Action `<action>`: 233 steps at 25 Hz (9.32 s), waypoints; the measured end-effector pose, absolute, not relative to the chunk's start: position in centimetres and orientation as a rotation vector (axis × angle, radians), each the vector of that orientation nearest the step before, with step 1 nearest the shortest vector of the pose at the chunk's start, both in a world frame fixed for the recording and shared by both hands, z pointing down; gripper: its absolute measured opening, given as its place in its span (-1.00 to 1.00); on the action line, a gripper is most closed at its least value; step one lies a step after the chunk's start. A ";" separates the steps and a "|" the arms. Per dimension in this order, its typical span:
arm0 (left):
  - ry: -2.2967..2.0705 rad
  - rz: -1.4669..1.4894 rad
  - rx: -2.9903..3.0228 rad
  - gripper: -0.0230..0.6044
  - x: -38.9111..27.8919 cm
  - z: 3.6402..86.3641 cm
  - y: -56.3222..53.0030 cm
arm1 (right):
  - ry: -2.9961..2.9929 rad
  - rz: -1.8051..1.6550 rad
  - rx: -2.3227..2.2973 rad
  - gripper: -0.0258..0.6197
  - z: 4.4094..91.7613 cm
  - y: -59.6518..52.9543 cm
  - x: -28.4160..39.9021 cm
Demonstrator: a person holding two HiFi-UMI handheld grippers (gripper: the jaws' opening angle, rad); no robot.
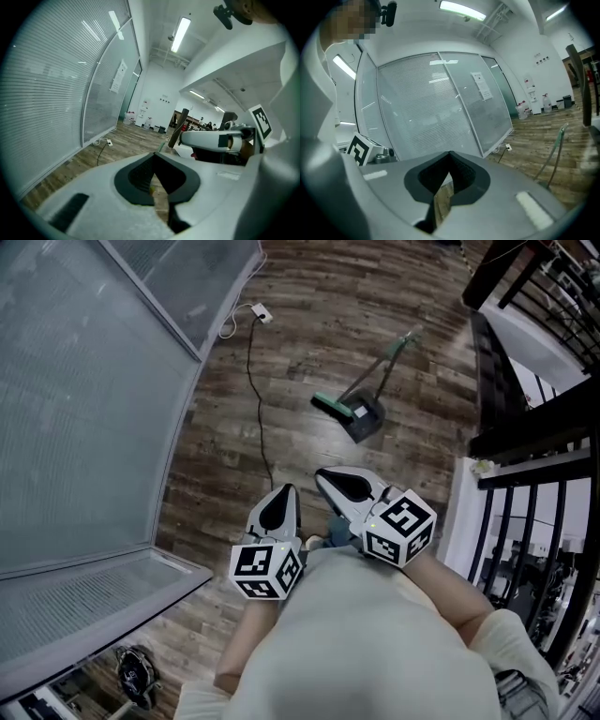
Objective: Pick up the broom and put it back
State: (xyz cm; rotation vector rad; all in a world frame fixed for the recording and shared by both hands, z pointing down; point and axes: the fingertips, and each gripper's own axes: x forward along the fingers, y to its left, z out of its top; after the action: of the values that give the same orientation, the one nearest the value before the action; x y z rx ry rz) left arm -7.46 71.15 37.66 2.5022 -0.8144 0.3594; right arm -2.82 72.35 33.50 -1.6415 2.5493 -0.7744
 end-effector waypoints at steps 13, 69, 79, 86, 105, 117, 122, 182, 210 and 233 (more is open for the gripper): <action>-0.872 0.360 2.544 -0.91 -3.7 37.2 66.6 | 2.573 -0.748 -1.509 -0.90 32.5 66.8 0.5; -0.249 0.624 2.611 -0.92 24.8 45.2 52.7 | 1.921 -0.869 -2.175 -0.90 41.0 58.0 30.8; -0.103 0.706 2.645 -0.91 30.5 48.6 51.4 | 1.780 -0.904 -2.256 -0.90 43.5 56.7 35.8; -0.019 0.744 2.667 -0.86 34.2 50.9 50.6 | 1.706 -0.949 -2.283 -0.90 45.5 56.4 37.4; 0.172 0.925 2.784 -0.33 41.5 56.9 49.9 | 1.532 -1.029 -2.335 -0.90 50.0 56.9 40.9; 0.252 1.084 2.857 -0.06 44.8 64.1 49.4 | 1.416 -1.081 -2.357 -0.90 52.2 58.1 41.7; 0.270 1.136 2.879 -0.07 45.9 66.3 49.3 | 1.379 -1.104 -2.350 -0.90 53.0 58.5 41.7; -0.211 1.136 2.868 -0.65 33.5 63.6 46.5 | 1.540 -0.956 -2.332 -0.90 45.4 61.2 35.7; -0.519 0.720 2.877 -0.65 25.0 48.3 50.2 | 1.889 -0.786 -2.206 -0.90 38.8 62.4 29.8; -0.803 0.516 2.842 -0.66 17.2 41.5 51.9 | 2.116 -0.699 -2.049 -0.90 36.6 64.7 24.8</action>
State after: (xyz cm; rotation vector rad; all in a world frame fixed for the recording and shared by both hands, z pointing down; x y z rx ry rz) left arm 17.21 51.95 41.47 2.8418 -0.8031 0.5162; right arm 24.79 64.68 36.58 -2.0485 2.1157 -0.6985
